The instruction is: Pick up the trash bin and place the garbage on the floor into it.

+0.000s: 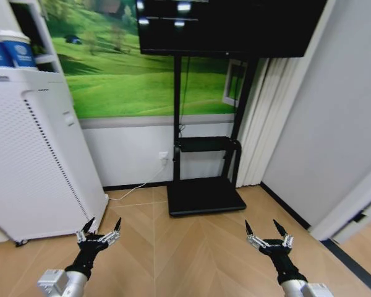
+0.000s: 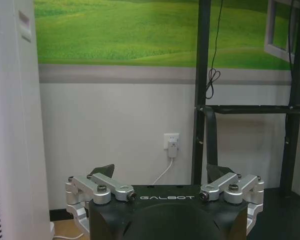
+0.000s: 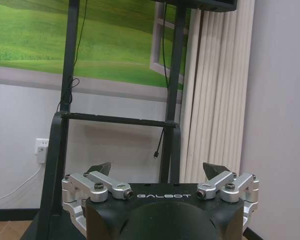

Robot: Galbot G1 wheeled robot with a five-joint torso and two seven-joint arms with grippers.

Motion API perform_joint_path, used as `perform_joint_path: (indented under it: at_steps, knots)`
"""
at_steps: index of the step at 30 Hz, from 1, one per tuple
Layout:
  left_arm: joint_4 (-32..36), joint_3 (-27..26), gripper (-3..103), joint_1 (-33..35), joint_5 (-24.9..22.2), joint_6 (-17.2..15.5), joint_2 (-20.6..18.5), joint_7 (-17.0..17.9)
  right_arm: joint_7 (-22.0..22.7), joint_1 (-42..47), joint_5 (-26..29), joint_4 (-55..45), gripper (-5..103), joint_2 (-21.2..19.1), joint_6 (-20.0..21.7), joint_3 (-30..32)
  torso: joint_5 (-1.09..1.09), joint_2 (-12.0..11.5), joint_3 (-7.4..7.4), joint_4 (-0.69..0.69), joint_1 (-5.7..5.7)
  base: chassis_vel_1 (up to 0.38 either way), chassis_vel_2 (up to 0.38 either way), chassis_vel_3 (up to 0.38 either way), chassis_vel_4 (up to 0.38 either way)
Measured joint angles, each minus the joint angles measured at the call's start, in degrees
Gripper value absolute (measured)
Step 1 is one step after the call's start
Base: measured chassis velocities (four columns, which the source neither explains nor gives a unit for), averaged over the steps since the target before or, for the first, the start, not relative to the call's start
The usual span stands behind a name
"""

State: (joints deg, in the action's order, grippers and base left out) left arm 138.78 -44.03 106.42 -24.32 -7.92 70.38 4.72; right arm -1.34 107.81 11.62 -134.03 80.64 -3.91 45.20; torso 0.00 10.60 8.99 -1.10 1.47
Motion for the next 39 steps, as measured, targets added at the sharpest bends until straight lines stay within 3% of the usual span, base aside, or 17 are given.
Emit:
perform_joint_path:
  at_steps: [5, 39]
  knots:
    - [0.0, 0.0, 100, 0.0, 0.0, 0.0, 0.0, 0.0, 0.0, 0.0, 0.0, 0.0, 100, 0.0, 0.0, 0.0, 0.0, 1.1, 0.76, 0.05, 0.3, 0.0, 0.0, 0.0, 0.0]
    - [0.0, 0.0, 100, 0.0, 0.0, 0.0, 0.0, 0.0, 0.0, 0.0, 0.0, 0.0, 100, 0.0, 0.0, 0.0, 0.0, 8.7, 6.1, 0.03, 2.65, 0.0, 0.0, 0.0, 0.0]
